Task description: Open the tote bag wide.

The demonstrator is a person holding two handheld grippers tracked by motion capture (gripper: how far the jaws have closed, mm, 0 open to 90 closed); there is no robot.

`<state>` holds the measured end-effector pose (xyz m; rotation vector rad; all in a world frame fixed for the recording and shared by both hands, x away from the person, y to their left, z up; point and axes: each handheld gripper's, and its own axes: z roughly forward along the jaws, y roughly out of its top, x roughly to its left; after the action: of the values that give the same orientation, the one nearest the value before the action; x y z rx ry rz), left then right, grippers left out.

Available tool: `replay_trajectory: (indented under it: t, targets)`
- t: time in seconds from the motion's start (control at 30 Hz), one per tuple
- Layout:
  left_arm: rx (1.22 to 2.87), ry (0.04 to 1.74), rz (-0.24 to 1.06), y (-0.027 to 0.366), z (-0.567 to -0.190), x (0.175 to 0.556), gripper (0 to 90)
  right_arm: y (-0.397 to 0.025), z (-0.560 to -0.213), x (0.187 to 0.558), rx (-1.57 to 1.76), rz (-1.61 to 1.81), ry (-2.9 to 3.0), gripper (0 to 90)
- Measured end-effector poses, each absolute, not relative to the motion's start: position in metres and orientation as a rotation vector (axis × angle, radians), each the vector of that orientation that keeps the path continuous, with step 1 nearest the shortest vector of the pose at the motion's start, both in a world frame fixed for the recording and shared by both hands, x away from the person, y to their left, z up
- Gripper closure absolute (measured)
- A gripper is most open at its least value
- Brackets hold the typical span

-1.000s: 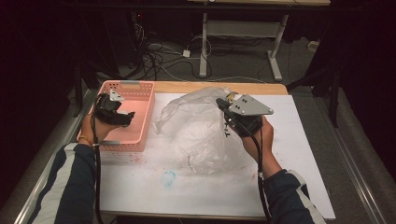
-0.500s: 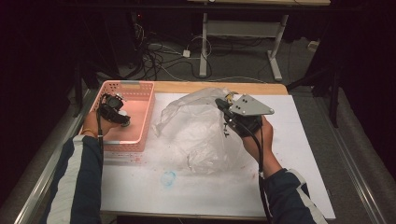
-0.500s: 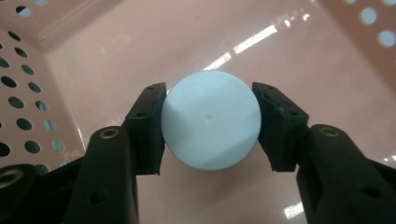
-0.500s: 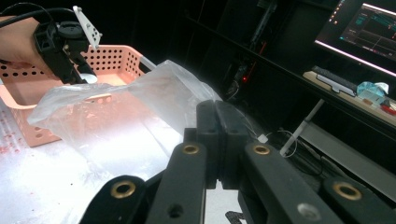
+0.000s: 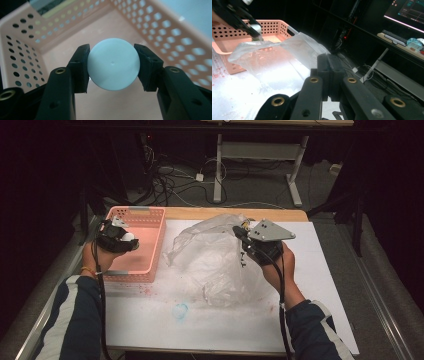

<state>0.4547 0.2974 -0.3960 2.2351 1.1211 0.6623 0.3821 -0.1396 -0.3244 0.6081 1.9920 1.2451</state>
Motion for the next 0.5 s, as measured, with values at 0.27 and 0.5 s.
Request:
replay_trajectory:
  t: [0.27, 0.5]
  targets:
    - [2.116, 0.924, 0.680, 0.288, -0.374, 0.398, 48.9, -0.137, -0.319, 0.381, 0.602, 1.225, 2.042, 90.0]
    - [2.082, 0.737, 0.688, 0.258, -0.367, 0.357, 48.9, -0.129, -0.320, 0.381, 0.591, 1.200, 2.069, 90.0]
